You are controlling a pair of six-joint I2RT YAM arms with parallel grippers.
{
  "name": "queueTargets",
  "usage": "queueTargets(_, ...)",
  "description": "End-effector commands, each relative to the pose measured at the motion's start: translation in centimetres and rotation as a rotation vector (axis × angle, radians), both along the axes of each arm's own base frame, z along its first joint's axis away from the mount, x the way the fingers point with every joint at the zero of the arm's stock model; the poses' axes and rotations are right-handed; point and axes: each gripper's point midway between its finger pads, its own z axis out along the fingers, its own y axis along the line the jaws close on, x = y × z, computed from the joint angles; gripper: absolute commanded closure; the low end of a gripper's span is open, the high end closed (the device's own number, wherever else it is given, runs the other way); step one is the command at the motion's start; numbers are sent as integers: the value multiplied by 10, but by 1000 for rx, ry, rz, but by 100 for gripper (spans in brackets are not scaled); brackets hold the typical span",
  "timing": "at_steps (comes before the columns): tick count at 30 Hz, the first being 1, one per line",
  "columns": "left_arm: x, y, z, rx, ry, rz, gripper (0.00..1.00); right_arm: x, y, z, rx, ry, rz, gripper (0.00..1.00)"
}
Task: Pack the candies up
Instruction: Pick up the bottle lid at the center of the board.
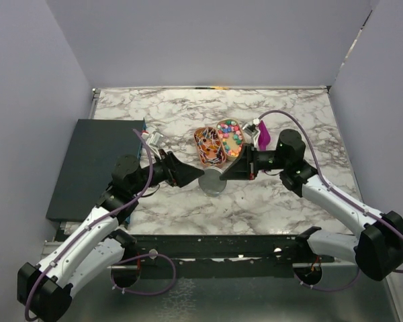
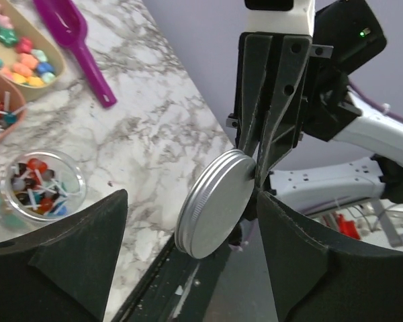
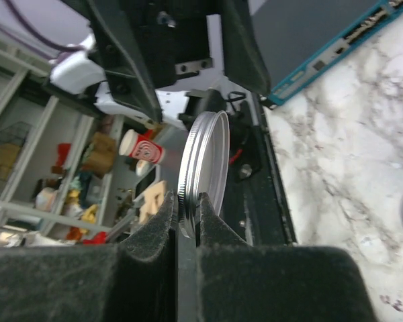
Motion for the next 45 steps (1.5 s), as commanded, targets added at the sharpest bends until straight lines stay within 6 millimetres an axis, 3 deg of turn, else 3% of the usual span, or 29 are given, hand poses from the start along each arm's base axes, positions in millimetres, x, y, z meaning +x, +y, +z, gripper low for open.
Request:
queueTargets(1,-19,-10,14,-93,0,-129,23,-21,-4,44,163,-17,108,99)
queueTargets(7,-36,-13,37,-218,5,-219,32,-20,-5,54,206,-19,81,99)
queueTargets(11,-49,-13,47,-302,29,-286,43,-19,-5,60,237,-26,69,99)
queueTargets(19,-57,-10,57,-356,28,-320,73,-15,-5,58,259,-5,25,99)
queueTargets(23,-57,-10,58,-363,30,-320,99,-11,-5,54,251,-4,-5,98)
queueTargets(28,-56,-9,59,-371,29,-312,100,-3,-6,46,167,-28,-70,73)
queueTargets(31,-55,-9,60,-375,30,-302,100,2,-8,41,118,-44,-113,65)
queueTargets(37,-49,-10,56,-370,41,-274,100,-3,-11,38,93,-25,-118,63)
queueTargets(45,-39,-10,47,-337,64,-221,100,-7,-12,40,97,-15,-110,71)
